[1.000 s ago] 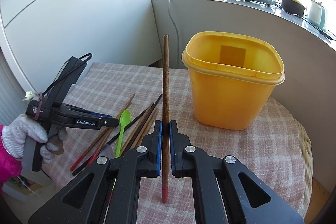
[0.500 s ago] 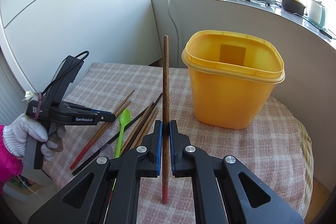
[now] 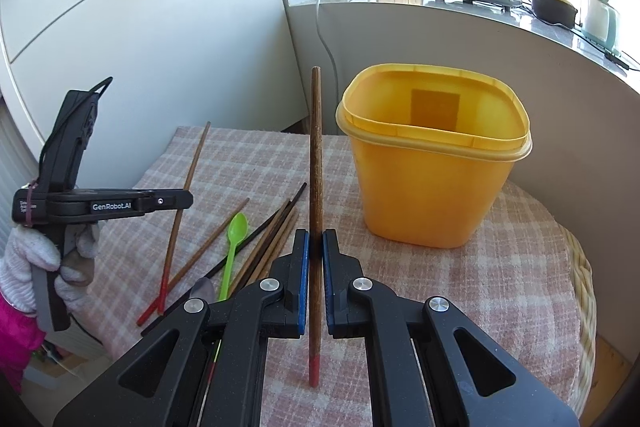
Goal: Organize utensils
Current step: 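Carry the chopstick over the yellow container with left gripper while right gripper carries its own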
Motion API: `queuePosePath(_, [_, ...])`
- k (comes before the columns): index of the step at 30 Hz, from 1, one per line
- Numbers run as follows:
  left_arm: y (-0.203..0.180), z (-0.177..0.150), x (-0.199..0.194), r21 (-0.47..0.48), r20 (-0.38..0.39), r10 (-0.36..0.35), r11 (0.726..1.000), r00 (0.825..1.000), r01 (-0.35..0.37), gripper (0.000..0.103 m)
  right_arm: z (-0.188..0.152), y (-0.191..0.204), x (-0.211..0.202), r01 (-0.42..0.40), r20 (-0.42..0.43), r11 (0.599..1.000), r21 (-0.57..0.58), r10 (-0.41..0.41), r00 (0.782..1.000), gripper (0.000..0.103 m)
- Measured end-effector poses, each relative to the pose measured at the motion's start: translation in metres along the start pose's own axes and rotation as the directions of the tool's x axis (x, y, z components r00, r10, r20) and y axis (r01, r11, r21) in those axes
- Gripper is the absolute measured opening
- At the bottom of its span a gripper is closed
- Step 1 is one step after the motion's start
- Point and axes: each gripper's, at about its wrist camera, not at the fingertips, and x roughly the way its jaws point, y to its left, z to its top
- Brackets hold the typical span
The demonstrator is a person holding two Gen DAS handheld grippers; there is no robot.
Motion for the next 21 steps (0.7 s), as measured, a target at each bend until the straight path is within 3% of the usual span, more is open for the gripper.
queuePosePath(9, [-0.036, 0.001, -0.037, 0.055, 0.114, -0.044, 0.998, 0.992, 0.037, 0.004, 0.007, -0.004, -0.013, 0.001, 0.041, 1.0, 0.008, -0.002, 0.999, 0.005])
queuePosePath(21, [-0.086, 0.029, -0.059, 0.125, 0.232, -0.131, 0.987, 0.964, 0.104, 0.004, 0.041, -0.013, -0.047, 0.002, 0.143, 1.0, 0.012, -0.004, 0.99, 0.005])
